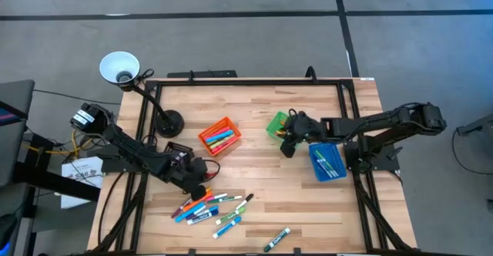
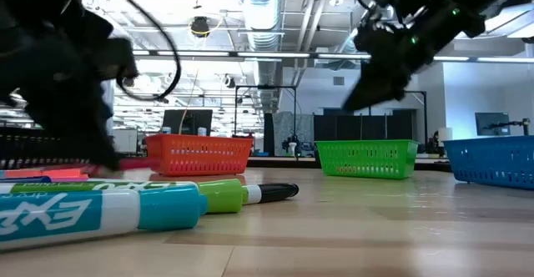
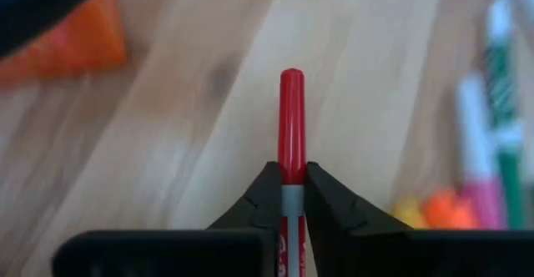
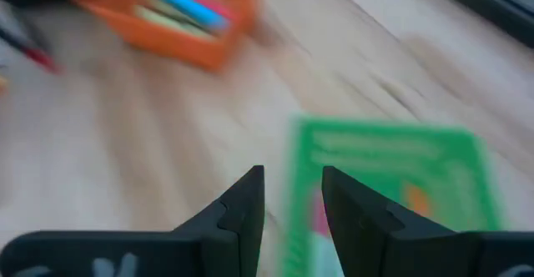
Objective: Pick & Place Markers
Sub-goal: Put the red marker pen into the blue bin
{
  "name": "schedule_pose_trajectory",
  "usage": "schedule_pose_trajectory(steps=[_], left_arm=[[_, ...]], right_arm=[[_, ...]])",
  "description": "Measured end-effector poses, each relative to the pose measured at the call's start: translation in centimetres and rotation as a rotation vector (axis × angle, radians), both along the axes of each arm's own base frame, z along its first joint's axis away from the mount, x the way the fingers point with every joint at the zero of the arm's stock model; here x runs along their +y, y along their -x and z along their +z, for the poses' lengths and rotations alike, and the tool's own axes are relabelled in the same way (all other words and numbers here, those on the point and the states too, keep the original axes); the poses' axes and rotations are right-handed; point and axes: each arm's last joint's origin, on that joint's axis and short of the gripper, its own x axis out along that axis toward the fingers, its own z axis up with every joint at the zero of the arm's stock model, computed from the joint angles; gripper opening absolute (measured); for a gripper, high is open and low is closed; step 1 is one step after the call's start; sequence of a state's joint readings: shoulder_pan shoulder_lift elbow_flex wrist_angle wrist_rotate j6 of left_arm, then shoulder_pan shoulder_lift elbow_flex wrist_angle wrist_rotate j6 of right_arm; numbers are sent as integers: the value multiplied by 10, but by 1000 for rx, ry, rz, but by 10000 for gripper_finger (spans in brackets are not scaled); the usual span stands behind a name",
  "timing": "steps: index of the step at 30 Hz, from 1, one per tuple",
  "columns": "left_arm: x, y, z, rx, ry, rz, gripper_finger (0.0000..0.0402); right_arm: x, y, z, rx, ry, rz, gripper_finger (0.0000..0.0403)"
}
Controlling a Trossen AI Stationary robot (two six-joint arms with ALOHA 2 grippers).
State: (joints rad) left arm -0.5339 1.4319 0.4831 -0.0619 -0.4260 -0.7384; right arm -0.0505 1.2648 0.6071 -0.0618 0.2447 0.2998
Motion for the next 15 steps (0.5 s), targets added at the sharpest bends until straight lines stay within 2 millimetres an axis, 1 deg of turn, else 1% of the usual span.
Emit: schedule_pose_trajectory(steps=[3, 7, 11, 15], left_arm=[[-2, -7, 6, -111, -19, 8, 46], [0, -22, 20, -292, -97, -2, 40], [11, -37, 33, -413, -153, -35, 32], [27, -48, 41, -479, -182, -38, 43]], right_arm=[[5, -7, 8, -101, -1, 121, 114], [16, -13, 16, -178, 35, 254, 114], [27, -15, 20, -219, 90, 336, 114], [37, -16, 24, -259, 131, 403, 114]])
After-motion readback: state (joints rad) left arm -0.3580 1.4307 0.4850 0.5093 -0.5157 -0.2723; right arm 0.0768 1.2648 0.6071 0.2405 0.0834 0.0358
